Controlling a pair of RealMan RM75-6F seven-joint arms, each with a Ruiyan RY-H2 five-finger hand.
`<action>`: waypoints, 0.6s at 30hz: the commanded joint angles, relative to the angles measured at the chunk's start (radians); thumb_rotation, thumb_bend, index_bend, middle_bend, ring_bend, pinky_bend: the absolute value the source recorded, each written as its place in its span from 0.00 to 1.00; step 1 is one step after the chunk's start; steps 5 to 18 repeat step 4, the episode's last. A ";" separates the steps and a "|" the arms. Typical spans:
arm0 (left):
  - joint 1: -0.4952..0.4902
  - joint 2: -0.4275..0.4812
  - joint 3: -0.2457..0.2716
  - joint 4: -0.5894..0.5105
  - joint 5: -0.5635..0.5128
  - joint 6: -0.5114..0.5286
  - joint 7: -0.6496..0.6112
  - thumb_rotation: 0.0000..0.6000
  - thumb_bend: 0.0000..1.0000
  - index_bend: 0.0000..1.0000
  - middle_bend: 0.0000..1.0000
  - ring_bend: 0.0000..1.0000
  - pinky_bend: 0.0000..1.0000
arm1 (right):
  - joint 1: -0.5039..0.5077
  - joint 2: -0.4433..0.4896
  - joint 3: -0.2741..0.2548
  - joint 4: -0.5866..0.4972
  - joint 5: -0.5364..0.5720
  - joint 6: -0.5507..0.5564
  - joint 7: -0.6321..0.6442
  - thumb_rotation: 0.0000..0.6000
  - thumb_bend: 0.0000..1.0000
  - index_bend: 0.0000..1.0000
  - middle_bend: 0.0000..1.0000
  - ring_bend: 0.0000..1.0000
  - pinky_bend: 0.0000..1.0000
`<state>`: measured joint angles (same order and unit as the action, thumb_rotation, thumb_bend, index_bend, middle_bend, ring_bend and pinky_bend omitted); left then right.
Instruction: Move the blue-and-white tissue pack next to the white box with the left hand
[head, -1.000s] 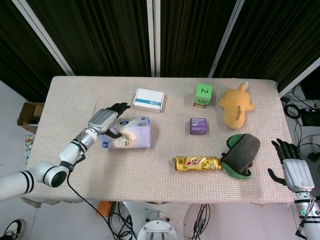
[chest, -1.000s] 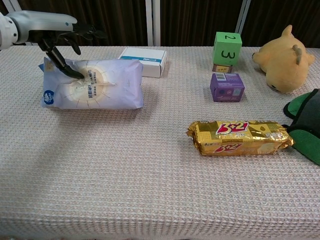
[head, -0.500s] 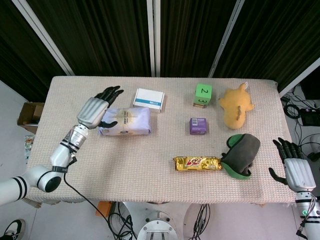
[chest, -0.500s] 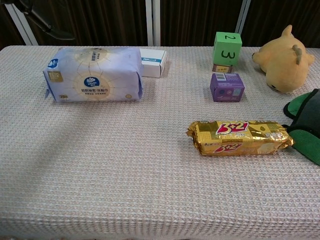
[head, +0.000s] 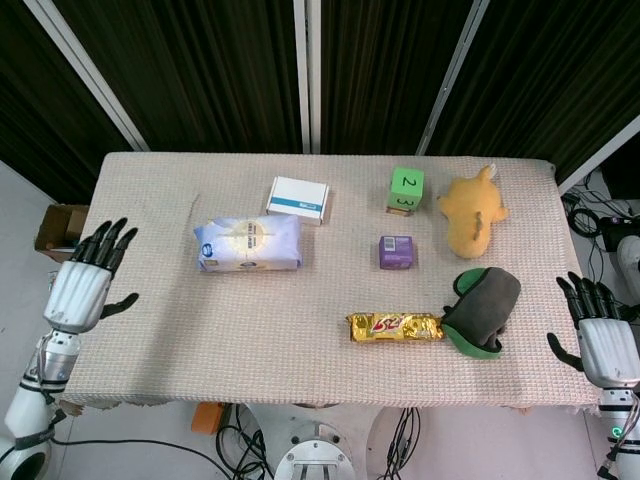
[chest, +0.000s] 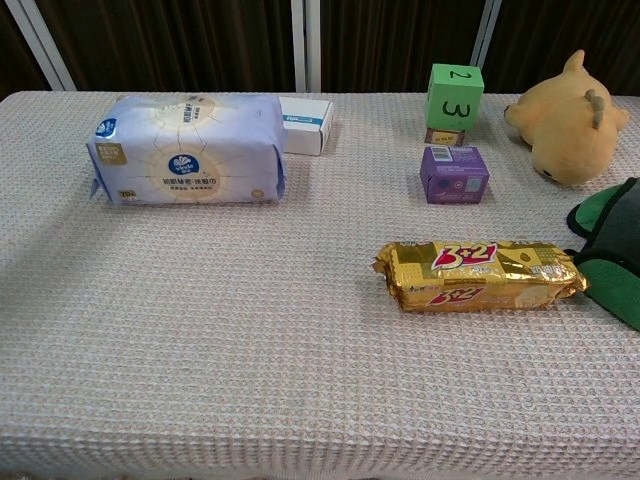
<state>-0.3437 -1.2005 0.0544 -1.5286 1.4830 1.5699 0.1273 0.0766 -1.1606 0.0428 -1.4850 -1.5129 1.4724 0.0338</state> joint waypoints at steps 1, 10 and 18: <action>0.086 0.013 0.055 0.020 -0.011 0.031 0.018 1.00 0.09 0.00 0.00 0.00 0.21 | -0.002 0.001 -0.002 -0.001 0.001 0.000 -0.005 1.00 0.21 0.00 0.00 0.00 0.00; 0.111 0.034 0.057 0.002 -0.019 0.022 -0.005 1.00 0.10 0.00 0.00 0.00 0.21 | -0.002 0.001 -0.005 0.002 0.011 -0.017 -0.008 1.00 0.21 0.00 0.00 0.00 0.00; 0.111 0.034 0.057 0.002 -0.019 0.022 -0.005 1.00 0.10 0.00 0.00 0.00 0.21 | -0.002 0.001 -0.005 0.002 0.011 -0.017 -0.008 1.00 0.21 0.00 0.00 0.00 0.00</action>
